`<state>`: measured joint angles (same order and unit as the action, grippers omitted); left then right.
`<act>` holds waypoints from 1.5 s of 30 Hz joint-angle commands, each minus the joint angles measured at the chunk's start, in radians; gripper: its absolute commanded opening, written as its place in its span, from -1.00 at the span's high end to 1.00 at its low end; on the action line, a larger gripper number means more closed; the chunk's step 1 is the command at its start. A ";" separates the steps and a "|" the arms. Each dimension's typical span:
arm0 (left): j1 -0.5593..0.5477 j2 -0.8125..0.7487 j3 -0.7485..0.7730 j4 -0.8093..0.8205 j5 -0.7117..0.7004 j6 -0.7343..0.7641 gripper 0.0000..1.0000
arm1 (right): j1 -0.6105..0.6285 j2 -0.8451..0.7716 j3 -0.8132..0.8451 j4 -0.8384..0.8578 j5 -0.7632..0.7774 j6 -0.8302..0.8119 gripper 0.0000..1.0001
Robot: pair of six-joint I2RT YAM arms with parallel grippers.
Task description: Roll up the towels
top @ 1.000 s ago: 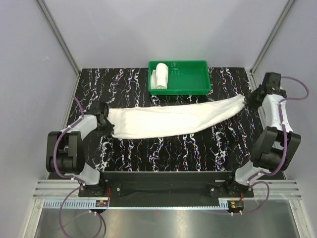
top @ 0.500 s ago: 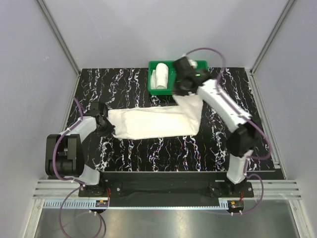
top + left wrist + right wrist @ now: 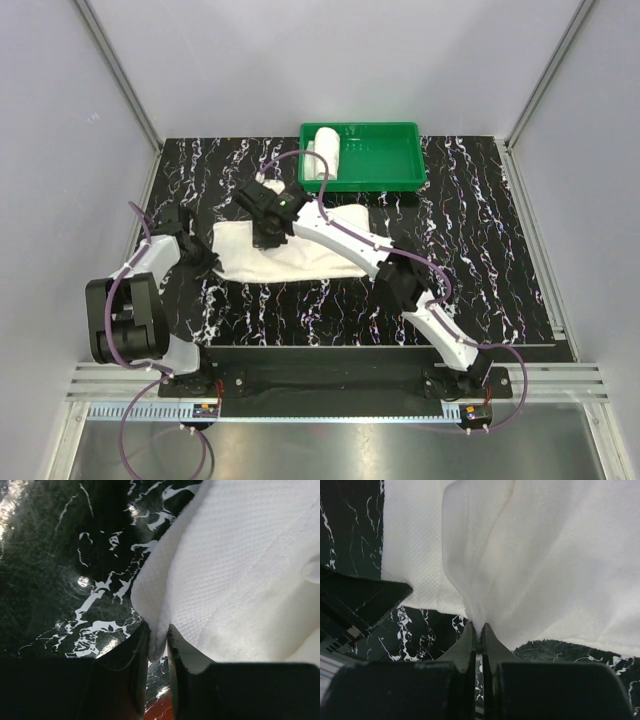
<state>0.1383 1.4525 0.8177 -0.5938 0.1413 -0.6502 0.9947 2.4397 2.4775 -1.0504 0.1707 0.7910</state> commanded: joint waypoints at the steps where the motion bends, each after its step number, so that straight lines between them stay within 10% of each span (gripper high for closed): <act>1: 0.030 0.017 0.024 0.002 0.049 0.032 0.53 | 0.051 -0.027 -0.031 0.134 -0.072 0.027 0.99; 4: 0.030 0.013 0.021 0.006 0.046 0.032 0.53 | 0.071 -0.031 -0.089 0.252 -0.158 0.011 0.83; 7: 0.030 -0.006 0.020 0.009 0.040 0.040 0.52 | 0.073 -0.031 -0.114 0.289 -0.168 0.001 0.05; 14: 0.030 -0.047 0.083 -0.070 -0.086 0.076 0.48 | 0.073 -0.247 -0.349 0.331 -0.102 -0.085 -0.64; 25: -0.084 -0.227 0.161 -0.045 -0.169 0.144 -0.22 | -0.102 -0.865 -1.107 0.501 0.026 -0.088 -0.78; 45: -0.331 -0.043 0.020 0.000 -0.140 0.072 -0.14 | -0.297 -0.940 -1.362 0.536 -0.057 -0.110 -0.81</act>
<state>-0.1761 1.4158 0.8524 -0.6079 0.0372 -0.5571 0.7074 1.4933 1.1175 -0.5556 0.1268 0.6922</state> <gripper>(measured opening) 0.577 0.907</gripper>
